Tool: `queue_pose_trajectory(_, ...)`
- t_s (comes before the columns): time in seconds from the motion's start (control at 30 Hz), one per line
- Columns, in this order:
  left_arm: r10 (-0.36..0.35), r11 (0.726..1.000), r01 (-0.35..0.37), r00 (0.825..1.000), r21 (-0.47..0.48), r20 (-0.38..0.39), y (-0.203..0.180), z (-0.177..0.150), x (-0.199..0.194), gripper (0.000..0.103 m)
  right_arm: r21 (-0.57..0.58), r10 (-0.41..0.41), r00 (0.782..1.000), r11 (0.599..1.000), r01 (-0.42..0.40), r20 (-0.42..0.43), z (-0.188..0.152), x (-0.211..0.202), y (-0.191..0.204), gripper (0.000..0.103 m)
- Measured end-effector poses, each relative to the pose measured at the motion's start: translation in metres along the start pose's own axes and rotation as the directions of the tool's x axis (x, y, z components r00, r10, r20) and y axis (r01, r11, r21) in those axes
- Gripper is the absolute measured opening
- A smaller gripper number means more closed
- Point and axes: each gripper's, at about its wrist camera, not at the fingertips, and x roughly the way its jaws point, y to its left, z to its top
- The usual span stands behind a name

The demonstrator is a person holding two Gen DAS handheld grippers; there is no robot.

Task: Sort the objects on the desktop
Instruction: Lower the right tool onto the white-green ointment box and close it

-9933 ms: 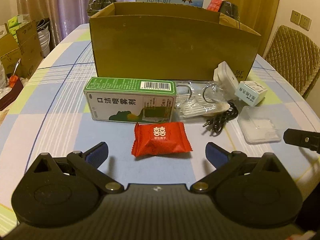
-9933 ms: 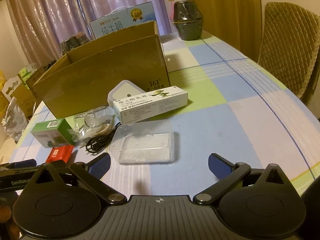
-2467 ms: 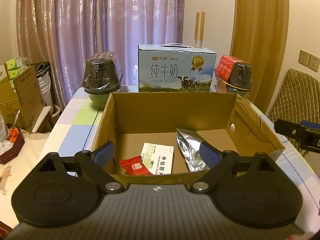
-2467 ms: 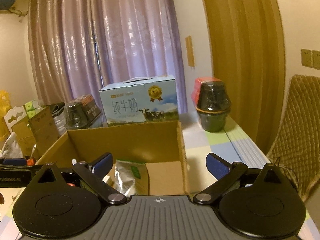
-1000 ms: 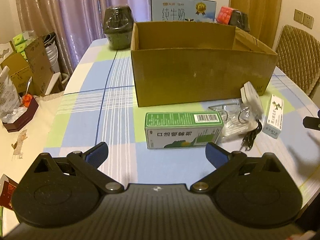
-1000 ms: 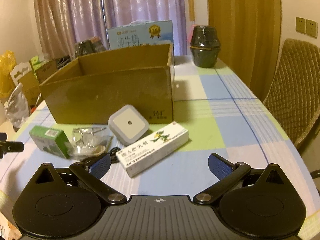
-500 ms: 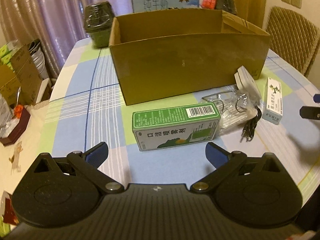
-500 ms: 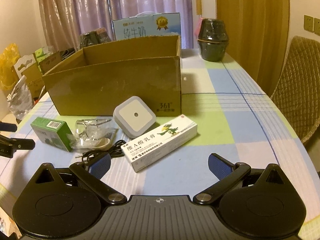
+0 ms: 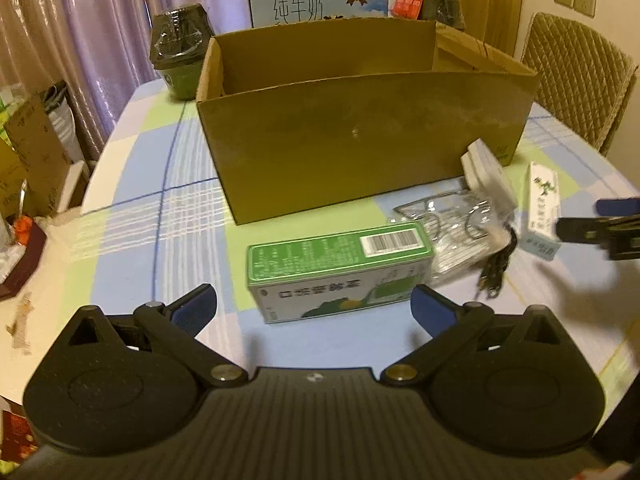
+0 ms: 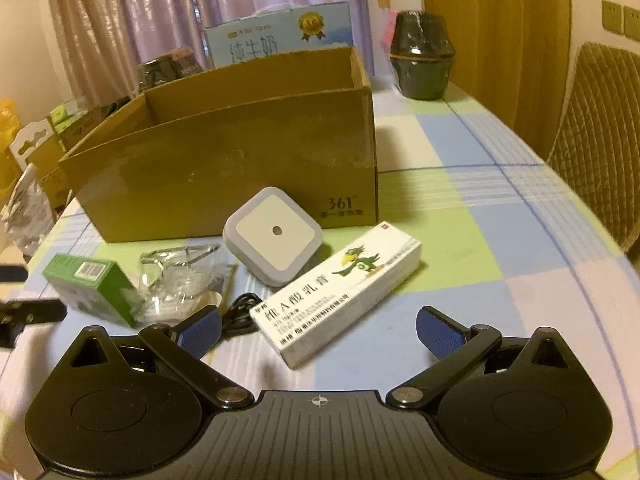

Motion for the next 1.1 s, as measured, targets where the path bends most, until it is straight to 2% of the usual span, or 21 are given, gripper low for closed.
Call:
queue_pose_trajectory(0.13, -0.04, 0.999, 0.04, 0.999, -0.012, -0.019, -0.008, -0.004, -0.003, 0.096, 0.035, -0.021, 1.0, 0.999, 0.022, -0.011, 0.005, 0.015, 0.002, 0.101)
queue_pose_trajectory(0.3, -0.114, 0.993, 0.114, 0.993, 0.007, -0.017, -0.026, -0.013, -0.009, 0.095, 0.028, -0.036, 0.999, 0.999, 0.036, -0.02, 0.008, 0.029, 0.004, 0.098)
queue_pose_trajectory(0.43, -0.157, 0.987, 0.157, 0.988, 0.039, 0.0, -0.042, -0.015, -0.01, 0.095, 0.022, -0.031, 0.998, 0.999, 0.032, -0.05, 0.006, 0.038, 0.004, 0.078)
queue_pose_trajectory(0.6, -0.184, 0.982, 0.183, 0.983, 0.054, 0.019, -0.058, -0.012, -0.007, 0.095, -0.005, -0.038, 0.997, 0.999, 0.038, -0.064, 0.002, 0.031, 0.002, 0.06)
queue_pose_trajectory(0.67, -0.185, 0.981, 0.183, 0.982, 0.064, 0.024, -0.064, -0.011, -0.005, 0.095, -0.007, -0.048, 0.996, 0.999, 0.048, -0.071, 0.001, 0.025, -0.002, 0.05)
queue_pose_trajectory(0.77, -0.181, 0.981, 0.178, 0.983, 0.081, 0.029, -0.076, -0.01, -0.002, 0.094, -0.002, -0.071, 0.995, 0.998, 0.071, -0.076, -0.001, 0.013, -0.01, 0.041)
queue_pose_trajectory(0.87, -0.183, 0.98, 0.181, 0.983, 0.085, 0.013, -0.086, -0.009, 0.005, 0.089, 0.005, -0.094, 0.993, 0.996, 0.094, -0.077, -0.002, 0.001, -0.018, 0.037)
queue_pose_trajectory(1.1, -0.18, 0.976, 0.184, 0.983, 0.115, -0.044, -0.112, -0.006, 0.029, 0.073, 0.028, -0.123, 0.99, 0.992, 0.125, -0.067, -0.009, -0.019, -0.033, 0.037)
